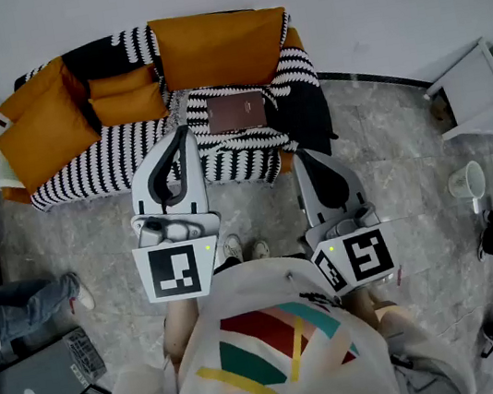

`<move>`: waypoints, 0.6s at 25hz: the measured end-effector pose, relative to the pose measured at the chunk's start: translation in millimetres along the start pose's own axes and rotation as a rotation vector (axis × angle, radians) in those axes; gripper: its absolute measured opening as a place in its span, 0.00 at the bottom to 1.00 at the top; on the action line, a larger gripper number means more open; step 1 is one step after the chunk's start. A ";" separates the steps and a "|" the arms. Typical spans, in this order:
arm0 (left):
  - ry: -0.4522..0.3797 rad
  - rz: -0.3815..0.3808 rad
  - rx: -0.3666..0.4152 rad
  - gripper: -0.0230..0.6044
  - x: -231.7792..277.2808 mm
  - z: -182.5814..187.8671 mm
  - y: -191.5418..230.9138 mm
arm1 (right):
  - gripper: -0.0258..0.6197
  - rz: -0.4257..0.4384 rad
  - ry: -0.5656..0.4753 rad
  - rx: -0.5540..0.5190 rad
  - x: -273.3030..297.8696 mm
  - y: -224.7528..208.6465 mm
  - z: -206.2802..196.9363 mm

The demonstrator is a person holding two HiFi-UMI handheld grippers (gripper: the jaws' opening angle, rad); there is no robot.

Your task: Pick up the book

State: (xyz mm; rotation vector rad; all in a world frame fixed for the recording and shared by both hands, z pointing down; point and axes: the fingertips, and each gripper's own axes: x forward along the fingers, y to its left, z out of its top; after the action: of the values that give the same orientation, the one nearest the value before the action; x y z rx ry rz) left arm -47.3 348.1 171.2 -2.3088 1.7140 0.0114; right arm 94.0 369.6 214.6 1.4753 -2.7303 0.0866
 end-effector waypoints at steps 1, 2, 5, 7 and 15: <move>-0.002 0.002 -0.001 0.05 -0.9 0.5 -0.6 | 0.06 0.001 0.000 0.001 -1.6 -0.2 -0.7; -0.004 0.004 -0.001 0.05 -1.8 0.9 -1.1 | 0.06 0.002 0.000 0.002 -3.1 -0.5 -1.4; -0.006 0.012 0.004 0.05 -4.4 2.8 -2.3 | 0.06 0.005 -0.003 0.004 -7.2 -1.5 -2.0; -0.014 0.017 0.016 0.05 -6.8 5.5 -3.3 | 0.06 0.008 -0.006 0.005 -9.9 -2.1 -1.8; -0.013 0.040 0.030 0.05 -14.6 7.9 -9.2 | 0.06 0.009 -0.042 0.051 -26.8 -11.1 -4.3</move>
State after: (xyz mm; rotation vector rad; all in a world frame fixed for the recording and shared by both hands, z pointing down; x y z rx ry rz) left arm -41.8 366.0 167.8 -2.2477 1.7421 0.0082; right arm 118.1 386.2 217.7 1.4941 -2.7888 0.1277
